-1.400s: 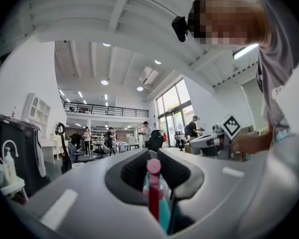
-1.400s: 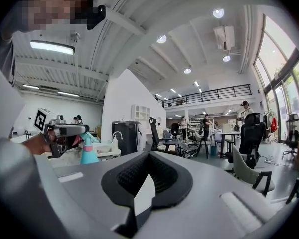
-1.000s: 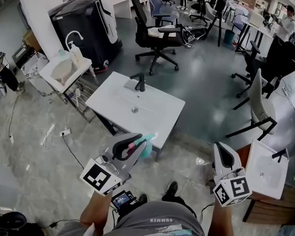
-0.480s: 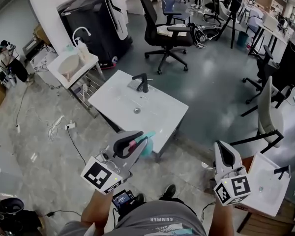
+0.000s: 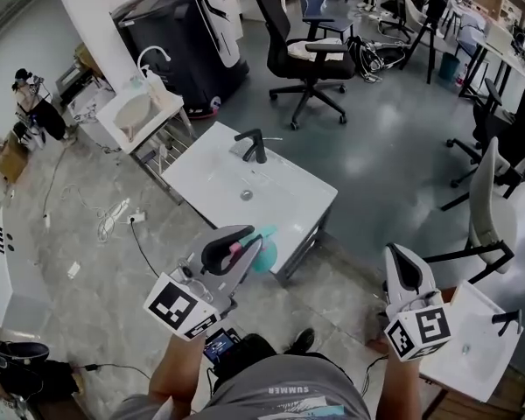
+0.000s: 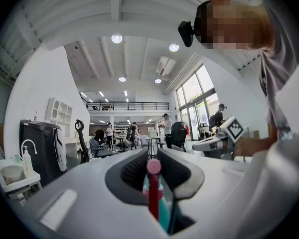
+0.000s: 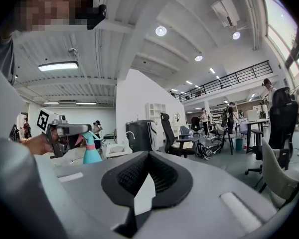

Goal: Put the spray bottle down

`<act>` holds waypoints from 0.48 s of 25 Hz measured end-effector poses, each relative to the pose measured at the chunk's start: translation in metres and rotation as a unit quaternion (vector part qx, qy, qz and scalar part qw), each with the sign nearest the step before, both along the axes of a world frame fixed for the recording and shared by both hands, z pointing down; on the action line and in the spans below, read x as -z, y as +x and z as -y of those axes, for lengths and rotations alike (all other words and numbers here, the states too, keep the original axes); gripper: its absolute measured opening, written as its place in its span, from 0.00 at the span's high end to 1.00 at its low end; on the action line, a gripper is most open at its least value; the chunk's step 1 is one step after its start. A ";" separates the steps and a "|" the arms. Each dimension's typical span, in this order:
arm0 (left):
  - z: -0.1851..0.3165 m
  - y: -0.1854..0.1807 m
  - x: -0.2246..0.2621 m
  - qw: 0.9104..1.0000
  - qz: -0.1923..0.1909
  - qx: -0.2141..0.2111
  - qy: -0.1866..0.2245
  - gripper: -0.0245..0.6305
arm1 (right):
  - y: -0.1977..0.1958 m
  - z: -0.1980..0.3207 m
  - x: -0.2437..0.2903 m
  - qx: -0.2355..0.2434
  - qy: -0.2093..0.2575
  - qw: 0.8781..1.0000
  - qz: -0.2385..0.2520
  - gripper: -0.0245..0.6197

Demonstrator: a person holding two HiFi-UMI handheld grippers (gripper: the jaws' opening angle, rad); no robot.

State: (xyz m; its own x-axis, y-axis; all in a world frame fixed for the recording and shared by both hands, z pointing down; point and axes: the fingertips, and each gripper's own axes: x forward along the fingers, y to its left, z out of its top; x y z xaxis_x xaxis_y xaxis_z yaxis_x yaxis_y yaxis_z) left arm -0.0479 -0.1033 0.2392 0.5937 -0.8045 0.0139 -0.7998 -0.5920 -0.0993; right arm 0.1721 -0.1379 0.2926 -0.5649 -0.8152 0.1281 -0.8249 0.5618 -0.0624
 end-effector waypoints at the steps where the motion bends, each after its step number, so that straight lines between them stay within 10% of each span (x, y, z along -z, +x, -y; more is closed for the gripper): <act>1: 0.002 0.003 -0.001 1.000 0.000 0.000 -0.001 0.88 | 0.003 0.003 0.000 0.000 0.001 1.000 0.002 0.96; 12: 0.038 0.015 -0.005 1.000 -0.005 -0.030 -0.003 0.88 | 0.014 0.017 -0.003 -0.029 -0.008 1.000 -0.003 0.96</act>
